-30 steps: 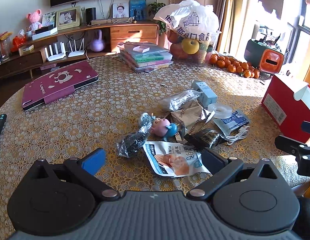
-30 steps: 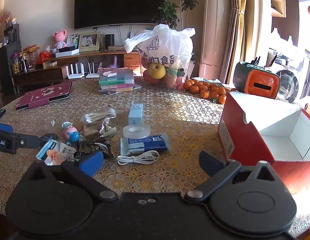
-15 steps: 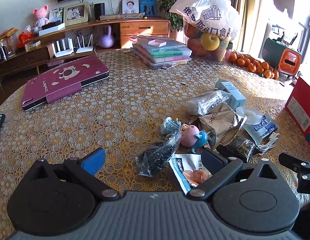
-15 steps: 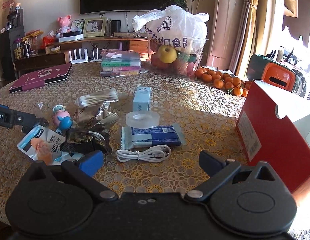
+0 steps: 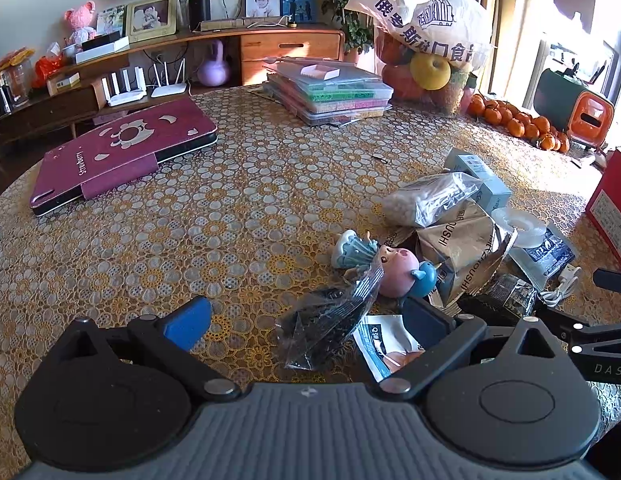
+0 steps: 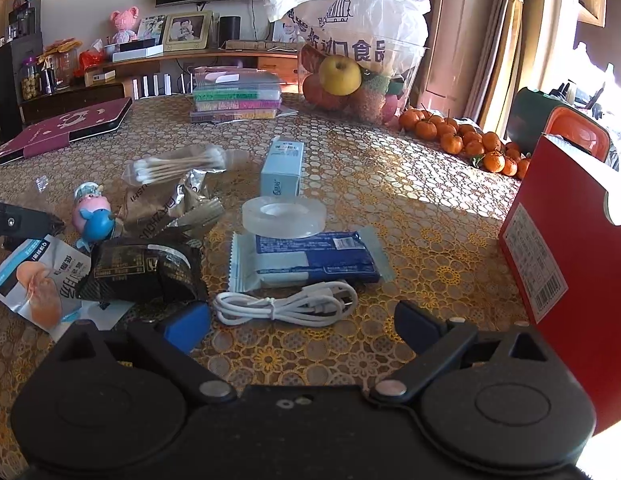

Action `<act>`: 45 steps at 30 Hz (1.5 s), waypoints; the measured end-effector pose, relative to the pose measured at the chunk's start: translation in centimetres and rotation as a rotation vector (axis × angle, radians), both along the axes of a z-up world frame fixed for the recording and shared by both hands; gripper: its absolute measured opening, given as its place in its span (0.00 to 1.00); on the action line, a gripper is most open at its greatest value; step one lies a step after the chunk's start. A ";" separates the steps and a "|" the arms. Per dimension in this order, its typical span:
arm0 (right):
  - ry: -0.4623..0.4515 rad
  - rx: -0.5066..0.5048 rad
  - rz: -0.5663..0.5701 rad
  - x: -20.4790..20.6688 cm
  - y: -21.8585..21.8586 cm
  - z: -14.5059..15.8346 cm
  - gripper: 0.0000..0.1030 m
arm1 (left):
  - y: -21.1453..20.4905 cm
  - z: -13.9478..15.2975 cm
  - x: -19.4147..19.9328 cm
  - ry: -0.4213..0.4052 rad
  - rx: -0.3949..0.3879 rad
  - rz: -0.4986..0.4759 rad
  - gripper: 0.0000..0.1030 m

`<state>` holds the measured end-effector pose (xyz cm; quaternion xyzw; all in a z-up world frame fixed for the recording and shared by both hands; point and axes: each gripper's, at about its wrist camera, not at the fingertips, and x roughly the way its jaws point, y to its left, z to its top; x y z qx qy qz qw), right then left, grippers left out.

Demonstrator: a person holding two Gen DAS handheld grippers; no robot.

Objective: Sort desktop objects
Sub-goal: 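Close the left gripper on the black bagged item and lift it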

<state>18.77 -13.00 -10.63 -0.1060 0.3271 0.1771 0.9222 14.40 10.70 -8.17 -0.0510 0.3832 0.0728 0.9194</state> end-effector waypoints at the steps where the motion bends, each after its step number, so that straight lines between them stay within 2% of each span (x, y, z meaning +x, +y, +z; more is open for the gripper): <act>1: -0.001 0.005 -0.001 0.1 0.0 0.0 0.96 | 0.1 -0.1 0.1 0.005 -0.002 0.000 0.94; 3: 0.001 0.014 -0.004 0.3 0.0 -0.1 0.95 | 0.2 -0.4 0.3 0.014 -0.007 0.005 0.92; 7: 0.008 0.029 -0.005 0.5 -0.1 -0.1 0.93 | 0.8 -0.9 0.4 0.026 -0.048 0.012 0.77; 11: 0.022 0.049 -0.005 0.7 -0.2 -0.1 0.91 | 0.8 -1.1 0.3 0.023 -0.056 0.011 0.70; 18: 0.027 0.063 0.031 0.9 -0.1 0.1 0.77 | 1.0 -1.2 0.4 0.024 -0.079 0.014 0.54; 21: 0.019 0.051 0.034 0.6 0.1 0.1 0.77 | 0.9 -1.2 0.3 0.022 -0.077 0.010 0.46; 22: 0.020 0.052 0.033 0.6 0.1 0.1 0.76 | 1.0 -1.1 0.3 0.020 -0.082 0.010 0.40; 33: 0.024 0.048 0.011 -0.4 -1.1 0.8 0.76 | 1.5 -0.2 -0.4 0.002 -0.090 0.042 0.32; 45: -0.015 0.061 0.017 -2.9 -2.7 3.6 0.76 | 0.7 2.5 -2.5 -0.012 -0.075 0.031 0.32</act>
